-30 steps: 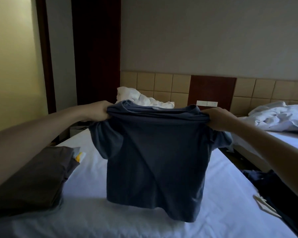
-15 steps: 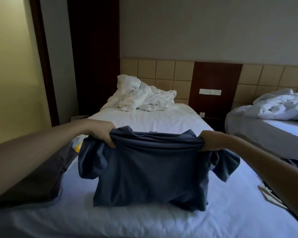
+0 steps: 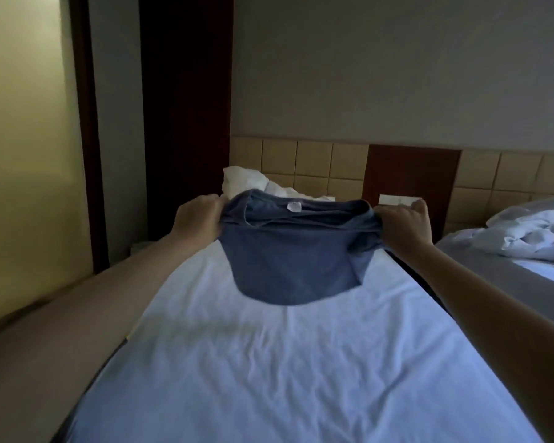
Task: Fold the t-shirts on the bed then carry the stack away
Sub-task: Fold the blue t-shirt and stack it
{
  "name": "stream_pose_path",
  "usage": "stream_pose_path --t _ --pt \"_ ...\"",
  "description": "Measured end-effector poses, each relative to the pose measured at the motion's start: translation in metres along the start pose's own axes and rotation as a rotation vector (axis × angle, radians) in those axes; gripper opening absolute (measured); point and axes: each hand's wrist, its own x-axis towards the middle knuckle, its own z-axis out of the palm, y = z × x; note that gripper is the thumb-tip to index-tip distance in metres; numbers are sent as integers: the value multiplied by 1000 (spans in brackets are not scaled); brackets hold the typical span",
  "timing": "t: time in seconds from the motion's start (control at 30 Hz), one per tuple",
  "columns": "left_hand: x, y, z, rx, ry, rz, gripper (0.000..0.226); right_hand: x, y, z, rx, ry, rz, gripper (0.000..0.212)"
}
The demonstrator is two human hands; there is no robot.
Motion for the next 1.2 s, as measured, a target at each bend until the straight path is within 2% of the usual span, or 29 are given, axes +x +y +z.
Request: stream_pose_path --t 0.07,0.13,0.23,0.27,0.3,0.37,0.47,0.5,0.6,0.67,0.77,0.87,0.93,1.0,1.1,1.2 --pt "-26 4 17 26 -119 -19 19 -23 -5 18 -31 -100 -40 16" --pt "-66 6 40 74 -290 -17 27 -59 -13 47 -18 -351 -121 28" --pt "-143 0 86 -32 -630 -20 37 -144 -29 93 310 -836 -125 68" --pt "-173 -2 103 -68 -743 -36 45 -176 -37 105 428 -948 -124 79" --pt "-202 -5 118 -74 -762 -11 51 -207 -43 116 508 -990 -133 90" --pt "-248 -12 144 -53 -608 45 58 -258 -51 135 531 -812 -84 103" --pt "-277 -15 154 -135 -367 50 63 -283 -55 142 617 -442 35 79" --pt "-276 -15 153 -154 -290 48 57 -281 -56 139 641 -402 72 71" --pt "-271 -10 150 -153 -178 72 27 -277 -61 126 618 -452 188 58" --pt "-272 -8 147 -176 -139 99 15 -276 -62 128 544 -413 118 54" --pt "-279 -5 144 -229 -65 125 15 -283 -60 135 569 -287 68 43" --pt "-289 1 140 -318 -36 132 18 -291 -62 127 634 -43 98 33" --pt "-300 4 136 -385 -54 109 24 -299 -66 118 696 30 139 29" --pt "-311 5 132 -405 -98 103 22 -308 -65 110 791 -4 168 25" --pt "-320 -1 126 -425 -204 166 20 -324 -59 100 769 -164 25 14" --pt "-324 -8 119 -437 -314 230 18 -331 -54 97 631 -250 -105 36"
